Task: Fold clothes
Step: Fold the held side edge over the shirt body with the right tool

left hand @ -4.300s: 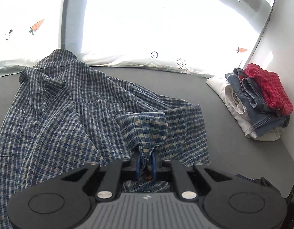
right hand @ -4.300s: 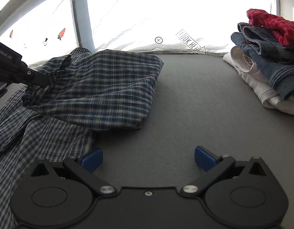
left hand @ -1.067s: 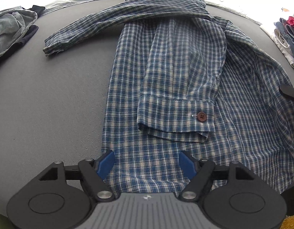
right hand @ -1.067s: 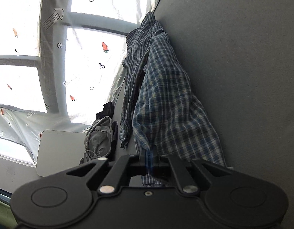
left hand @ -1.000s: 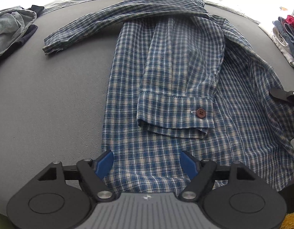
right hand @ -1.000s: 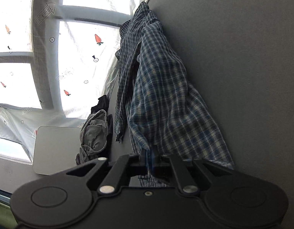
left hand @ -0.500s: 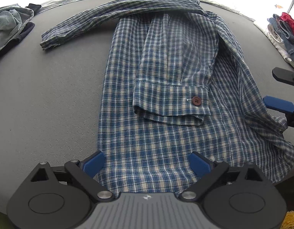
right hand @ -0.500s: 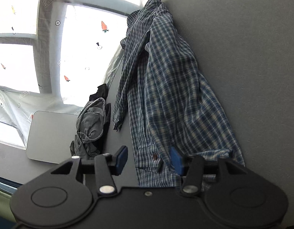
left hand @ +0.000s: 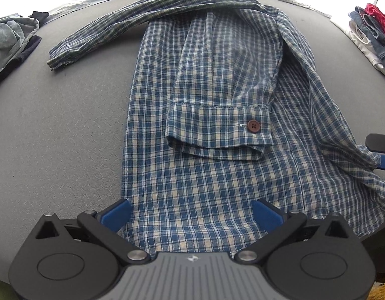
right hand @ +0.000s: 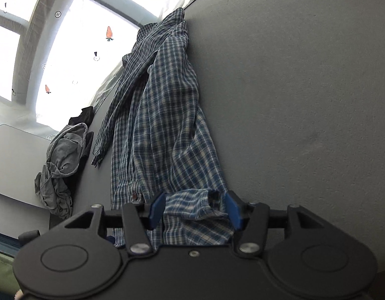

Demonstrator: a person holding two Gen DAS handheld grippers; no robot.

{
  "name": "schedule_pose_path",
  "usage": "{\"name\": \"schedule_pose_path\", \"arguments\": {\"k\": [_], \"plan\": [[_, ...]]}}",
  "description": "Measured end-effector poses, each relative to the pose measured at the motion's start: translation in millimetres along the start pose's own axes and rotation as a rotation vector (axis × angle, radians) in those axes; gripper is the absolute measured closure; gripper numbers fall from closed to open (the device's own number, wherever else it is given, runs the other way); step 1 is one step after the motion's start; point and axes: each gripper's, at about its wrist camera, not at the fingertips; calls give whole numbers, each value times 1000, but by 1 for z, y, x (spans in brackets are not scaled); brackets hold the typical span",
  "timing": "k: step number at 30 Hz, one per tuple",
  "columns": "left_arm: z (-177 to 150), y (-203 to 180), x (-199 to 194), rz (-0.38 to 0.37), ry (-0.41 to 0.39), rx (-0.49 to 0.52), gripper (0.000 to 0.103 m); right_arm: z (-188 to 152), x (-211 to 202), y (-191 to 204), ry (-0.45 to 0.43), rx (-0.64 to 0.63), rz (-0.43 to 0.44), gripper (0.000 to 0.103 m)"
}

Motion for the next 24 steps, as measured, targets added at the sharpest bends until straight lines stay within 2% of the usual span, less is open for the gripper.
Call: {"name": "schedule_pose_path", "arguments": {"k": [1, 2, 3, 4, 7, 11, 17, 19, 24], "plan": [[0, 0, 0, -2, -1, -1, 0, -2, 1, 4, -6, -28, -16, 52], [-1, 1, -1, -4, -2, -1, 0, -2, 1, 7, -9, -56, -14, 65], [-2, 2, -1, -6, -1, -2, 0, -2, 0, 10, -17, -78, -3, 91], [-3, 3, -2, -8, 0, -5, 0, -2, -2, 13, -34, -98, 9, 99], [-7, 8, -3, -13, 4, -32, 0, -2, -3, 24, -40, -153, 94, 101], [-11, 14, -5, -27, 2, -59, 0, -8, 10, 36, 35, -168, 157, 101], [-22, 20, -9, -38, -11, -93, 1, -16, 29, 60, 143, -219, 300, 101], [-25, 26, -12, -47, -18, -125, 1, -20, 37, 61, 179, -219, 301, 101], [-29, 33, -15, -43, -22, -154, 1, -25, 60, 46, 274, -124, 243, 99]]}}
Point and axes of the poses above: each gripper's, at about its wrist camera, not at the fingertips, and x roughly the way its jaws point, y to its left, z to its top, and after that the axes turned 4 degrees about y, right-handed
